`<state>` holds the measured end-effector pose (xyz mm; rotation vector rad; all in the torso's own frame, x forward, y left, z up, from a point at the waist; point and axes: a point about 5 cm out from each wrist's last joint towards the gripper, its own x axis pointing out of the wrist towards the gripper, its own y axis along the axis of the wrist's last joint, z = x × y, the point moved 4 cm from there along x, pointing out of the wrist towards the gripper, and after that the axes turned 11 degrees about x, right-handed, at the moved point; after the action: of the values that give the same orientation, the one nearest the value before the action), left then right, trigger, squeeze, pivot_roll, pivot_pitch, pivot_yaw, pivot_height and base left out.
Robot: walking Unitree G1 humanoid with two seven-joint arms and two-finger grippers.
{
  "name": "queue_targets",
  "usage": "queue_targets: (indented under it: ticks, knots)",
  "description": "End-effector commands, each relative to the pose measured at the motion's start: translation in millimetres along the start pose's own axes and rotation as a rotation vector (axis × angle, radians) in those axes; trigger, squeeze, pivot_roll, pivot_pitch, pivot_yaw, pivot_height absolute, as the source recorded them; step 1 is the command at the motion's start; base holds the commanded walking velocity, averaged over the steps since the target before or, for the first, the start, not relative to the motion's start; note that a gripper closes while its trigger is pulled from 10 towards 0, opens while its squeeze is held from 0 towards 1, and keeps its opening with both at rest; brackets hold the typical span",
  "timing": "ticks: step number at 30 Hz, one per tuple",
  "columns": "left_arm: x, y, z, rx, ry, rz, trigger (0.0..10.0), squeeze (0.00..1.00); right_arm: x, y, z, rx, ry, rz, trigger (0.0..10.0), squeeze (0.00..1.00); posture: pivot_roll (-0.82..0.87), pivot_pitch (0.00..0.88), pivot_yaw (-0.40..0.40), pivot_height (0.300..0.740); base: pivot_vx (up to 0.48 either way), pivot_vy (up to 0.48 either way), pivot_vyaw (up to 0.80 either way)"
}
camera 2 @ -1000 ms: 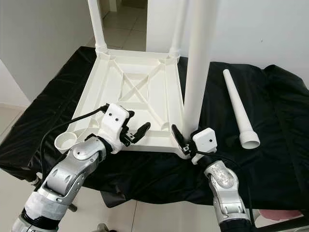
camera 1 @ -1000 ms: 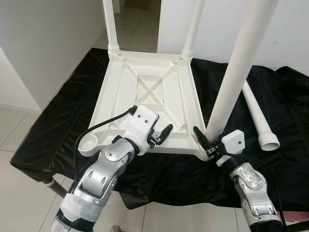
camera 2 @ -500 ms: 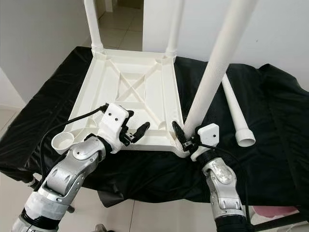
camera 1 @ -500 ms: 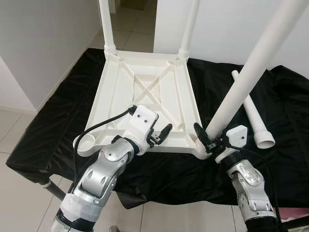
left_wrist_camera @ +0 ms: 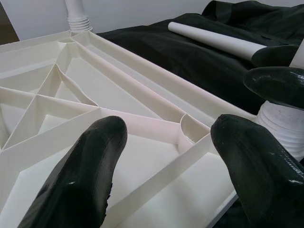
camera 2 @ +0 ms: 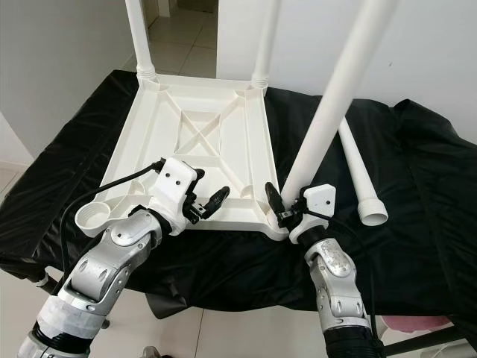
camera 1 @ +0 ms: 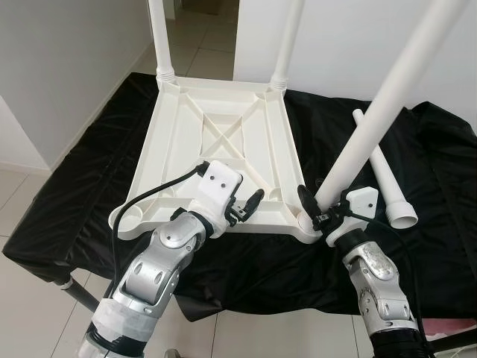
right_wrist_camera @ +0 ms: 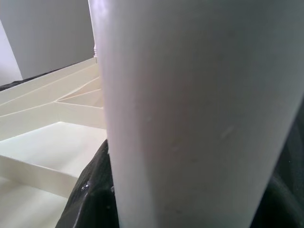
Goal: Building children table
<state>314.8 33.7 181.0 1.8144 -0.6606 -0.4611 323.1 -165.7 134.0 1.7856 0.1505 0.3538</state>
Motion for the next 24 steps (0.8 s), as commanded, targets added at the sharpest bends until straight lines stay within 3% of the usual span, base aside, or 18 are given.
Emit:
queue_targets:
  ticks: [1,7,15,17,22,24]
  knots:
    - [-0.9,1,0.3,0.012,-0.005,0.007,10.0,0.00,-23.3,-58,18.8,0.100,-0.138,-0.249,10.0,0.00,0.00,0.086,-0.018,0.740,0.000,0.000,0.00]
    - [-0.3,2,-0.4,0.014,-0.003,0.010,10.0,0.00,-21.0,-56,16.2,0.037,-0.113,-0.248,10.0,0.00,0.00,0.084,-0.018,0.740,0.000,0.000,0.00]
    - [-0.1,2,-1.3,0.013,0.003,0.013,10.0,0.00,-14.1,-49,-6.2,0.024,-0.102,-0.213,10.0,0.00,0.00,0.082,-0.025,0.740,0.000,0.000,0.00]
    - [0.0,2,-1.3,0.013,0.005,0.015,10.0,0.00,-11.9,-46,-10.6,0.020,-0.124,-0.195,10.0,0.00,0.00,0.084,-0.030,0.740,0.000,0.000,0.00]
    - [1.1,4,-1.0,0.012,0.011,0.022,10.0,0.00,-9.9,-39,-14.1,0.050,-0.344,-0.123,10.0,0.00,0.00,0.086,-0.040,0.740,0.000,0.000,0.00]
    - [0.9,4,-0.9,0.012,0.012,0.022,10.0,0.00,-10.6,-40,-14.9,0.077,-0.376,-0.117,10.0,0.00,0.00,0.086,-0.043,0.740,0.000,0.000,0.00]
